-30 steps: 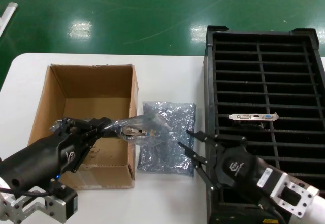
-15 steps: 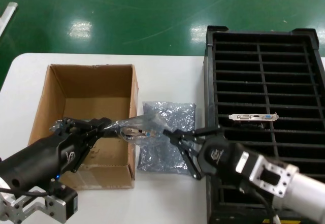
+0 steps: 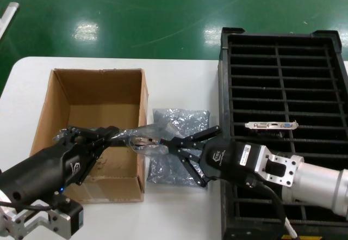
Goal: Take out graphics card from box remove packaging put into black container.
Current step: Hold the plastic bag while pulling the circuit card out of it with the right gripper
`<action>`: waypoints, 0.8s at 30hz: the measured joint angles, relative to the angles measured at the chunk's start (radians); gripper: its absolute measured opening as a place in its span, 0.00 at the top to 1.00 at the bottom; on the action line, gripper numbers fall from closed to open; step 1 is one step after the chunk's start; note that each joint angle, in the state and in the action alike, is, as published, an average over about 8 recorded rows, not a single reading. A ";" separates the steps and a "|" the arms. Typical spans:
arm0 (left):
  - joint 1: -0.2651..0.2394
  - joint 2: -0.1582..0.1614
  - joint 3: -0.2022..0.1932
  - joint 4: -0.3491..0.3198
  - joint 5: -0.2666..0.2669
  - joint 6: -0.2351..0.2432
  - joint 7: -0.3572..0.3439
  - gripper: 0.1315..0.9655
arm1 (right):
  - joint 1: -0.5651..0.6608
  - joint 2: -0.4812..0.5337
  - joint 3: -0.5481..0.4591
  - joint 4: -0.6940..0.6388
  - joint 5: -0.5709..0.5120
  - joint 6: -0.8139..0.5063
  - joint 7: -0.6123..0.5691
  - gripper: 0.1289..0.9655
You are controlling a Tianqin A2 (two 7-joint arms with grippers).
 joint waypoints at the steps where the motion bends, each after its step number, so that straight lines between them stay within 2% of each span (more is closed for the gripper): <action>1: 0.000 0.000 0.000 0.000 0.000 0.000 0.000 0.99 | 0.011 -0.001 -0.006 -0.009 -0.002 -0.011 0.003 0.99; 12: 0.000 0.000 0.000 0.000 0.000 0.000 0.000 0.99 | 0.138 -0.026 -0.067 -0.126 -0.024 -0.130 -0.004 1.00; 24: 0.000 0.000 0.000 0.000 0.000 0.000 0.000 0.99 | 0.200 -0.065 -0.075 -0.203 -0.023 -0.176 -0.055 0.95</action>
